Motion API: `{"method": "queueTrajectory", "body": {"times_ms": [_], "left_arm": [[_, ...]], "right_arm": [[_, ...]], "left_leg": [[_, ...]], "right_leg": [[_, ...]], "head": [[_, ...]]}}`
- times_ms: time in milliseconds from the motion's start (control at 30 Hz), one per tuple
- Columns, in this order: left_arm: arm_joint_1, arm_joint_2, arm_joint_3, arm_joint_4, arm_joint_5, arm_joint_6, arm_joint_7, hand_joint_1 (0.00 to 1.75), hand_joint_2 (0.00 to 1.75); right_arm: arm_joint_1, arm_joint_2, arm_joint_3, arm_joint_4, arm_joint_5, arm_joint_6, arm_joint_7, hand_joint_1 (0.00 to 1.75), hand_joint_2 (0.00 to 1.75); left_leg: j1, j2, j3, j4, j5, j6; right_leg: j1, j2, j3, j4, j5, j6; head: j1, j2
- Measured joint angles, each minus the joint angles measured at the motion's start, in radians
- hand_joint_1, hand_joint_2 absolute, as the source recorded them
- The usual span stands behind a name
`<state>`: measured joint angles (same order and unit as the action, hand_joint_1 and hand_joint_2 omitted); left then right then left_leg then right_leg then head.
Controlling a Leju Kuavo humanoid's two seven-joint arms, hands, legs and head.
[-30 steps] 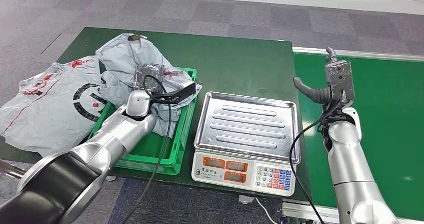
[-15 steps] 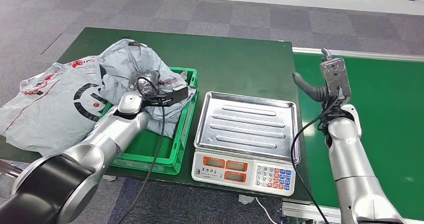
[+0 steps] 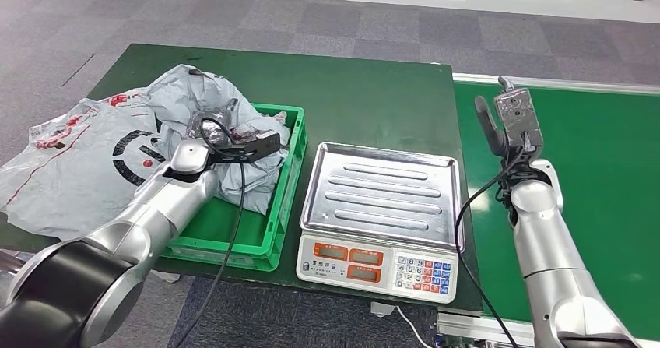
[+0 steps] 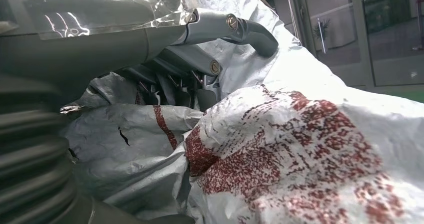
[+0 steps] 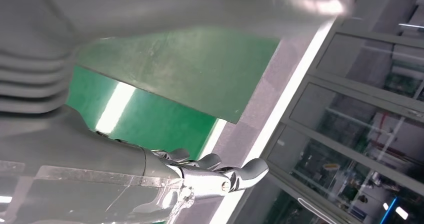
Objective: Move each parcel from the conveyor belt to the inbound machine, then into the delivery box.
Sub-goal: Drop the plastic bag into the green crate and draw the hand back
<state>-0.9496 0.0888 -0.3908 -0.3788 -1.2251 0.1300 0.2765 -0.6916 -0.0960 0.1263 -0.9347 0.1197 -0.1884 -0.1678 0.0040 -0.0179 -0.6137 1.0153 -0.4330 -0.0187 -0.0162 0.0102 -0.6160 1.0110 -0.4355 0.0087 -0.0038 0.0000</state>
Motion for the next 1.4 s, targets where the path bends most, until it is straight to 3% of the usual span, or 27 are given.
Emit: {"method": "queueTrajectory", "body": {"times_ms": [333, 533, 767, 867, 1067, 1400], "left_arm": [[-0.042, 0.007, 0.066, -0.03, 0.076, 0.004, -0.117, 0.0, 1.75], [-0.074, 0.025, 0.106, -0.075, 0.235, -0.036, -0.244, 0.0, 1.75], [-0.048, 0.034, 0.155, -0.154, 0.485, -0.022, -0.387, 0.0, 1.75], [-0.035, 0.014, 0.163, -0.178, 0.549, 0.009, -0.434, 0.0, 1.75], [-0.016, -0.066, 0.163, -0.206, 0.617, 0.069, -0.448, 0.0, 1.75], [-0.007, -0.174, 0.163, -0.227, 0.822, 0.028, -0.515, 0.0, 1.75]], "right_arm": [[0.024, -0.053, 0.0, 0.007, -0.009, 0.003, -0.003, 0.0, 0.0], [0.146, -0.088, 0.0, -0.058, -0.02, -0.017, -0.015, 0.0, 0.0], [0.274, -0.091, 0.0, -0.178, -0.015, -0.06, -0.039, 0.0, 0.0], [0.291, -0.079, 0.0, -0.207, -0.004, -0.073, -0.044, 0.0, 0.0], [0.278, -0.037, 0.0, -0.214, 0.009, -0.074, -0.059, 0.0, 0.0], [0.253, 0.027, 0.0, -0.202, 0.029, -0.079, -0.097, 0.0, 0.0]], "left_leg": [[0.001, -0.002, -0.001, 0.0, 0.001, -0.001], [0.001, -0.003, -0.002, 0.0, 0.0, -0.001], [0.001, -0.002, -0.003, 0.0, -0.001, -0.001], [0.001, -0.002, -0.003, 0.0, -0.001, -0.001], [0.001, -0.004, -0.004, 0.0, 0.0, 0.0], [0.001, -0.006, -0.005, 0.0, 0.0, 0.0]], "right_leg": [[0.0, -0.001, 0.0, 0.0, 0.0, 0.0], [0.0, -0.002, -0.001, 0.0, 0.0, 0.0], [0.0, -0.002, -0.002, 0.0, -0.001, -0.001], [0.0, -0.002, -0.002, 0.0, -0.001, -0.001], [-0.001, -0.004, -0.002, 0.0, -0.001, -0.001], [0.0, -0.006, -0.002, 0.0, -0.001, -0.001]], "head": [[0.0, 0.0], [0.0, 0.0], [0.0, 0.0], [0.0, 0.0], [0.0, 0.0], [0.0, 0.0]]}}
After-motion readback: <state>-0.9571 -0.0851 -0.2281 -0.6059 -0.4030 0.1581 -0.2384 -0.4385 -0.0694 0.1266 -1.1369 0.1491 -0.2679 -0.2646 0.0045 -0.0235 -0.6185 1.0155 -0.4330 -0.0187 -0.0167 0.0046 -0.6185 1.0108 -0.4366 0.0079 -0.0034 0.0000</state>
